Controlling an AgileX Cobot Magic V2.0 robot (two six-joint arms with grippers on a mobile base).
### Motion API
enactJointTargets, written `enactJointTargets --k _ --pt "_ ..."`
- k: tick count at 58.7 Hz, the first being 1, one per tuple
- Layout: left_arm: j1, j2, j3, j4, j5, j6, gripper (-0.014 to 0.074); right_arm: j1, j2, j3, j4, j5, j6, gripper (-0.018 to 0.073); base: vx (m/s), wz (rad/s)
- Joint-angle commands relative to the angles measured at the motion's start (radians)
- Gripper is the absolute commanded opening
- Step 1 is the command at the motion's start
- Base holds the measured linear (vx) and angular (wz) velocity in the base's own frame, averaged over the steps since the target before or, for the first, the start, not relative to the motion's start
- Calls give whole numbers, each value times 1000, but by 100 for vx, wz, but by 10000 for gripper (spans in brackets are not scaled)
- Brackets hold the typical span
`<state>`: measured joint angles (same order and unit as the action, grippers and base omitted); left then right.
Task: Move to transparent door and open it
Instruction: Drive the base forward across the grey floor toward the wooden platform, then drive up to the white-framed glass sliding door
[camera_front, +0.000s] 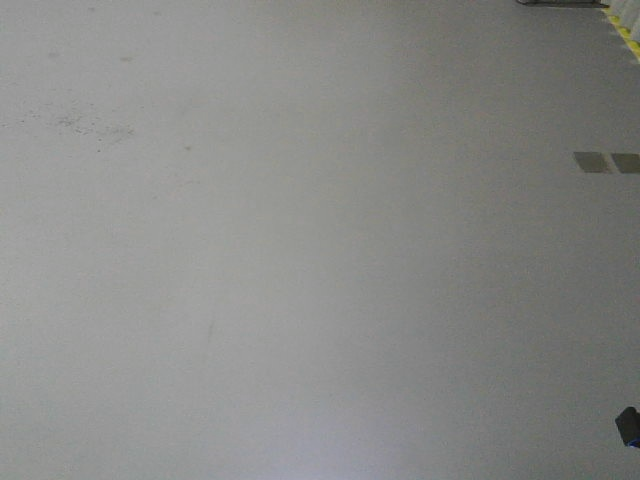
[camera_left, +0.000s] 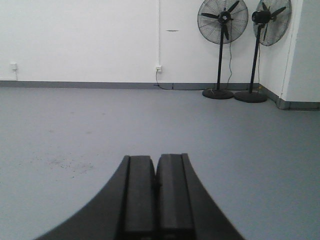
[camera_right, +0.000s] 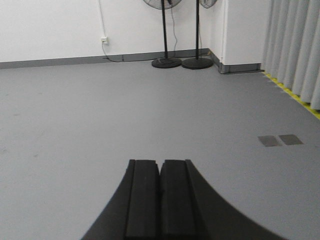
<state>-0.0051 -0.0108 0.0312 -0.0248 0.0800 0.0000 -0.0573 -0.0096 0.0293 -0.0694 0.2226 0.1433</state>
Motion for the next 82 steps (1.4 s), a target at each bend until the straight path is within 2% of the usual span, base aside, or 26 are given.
enactJointTargets --k 1,21,82 --pt "-6 -14 16 -8 -80 -8 -6 -3 -16 5 -3 -85 -1 -9 35 22" --pt "-6 -14 16 -8 -80 -8 -6 -3 -16 5 -3 -85 -1 -9 35 39" --pt "-6 -14 16 -8 -80 -8 -6 -3 -16 5 -3 -84 -1 -9 38 57"
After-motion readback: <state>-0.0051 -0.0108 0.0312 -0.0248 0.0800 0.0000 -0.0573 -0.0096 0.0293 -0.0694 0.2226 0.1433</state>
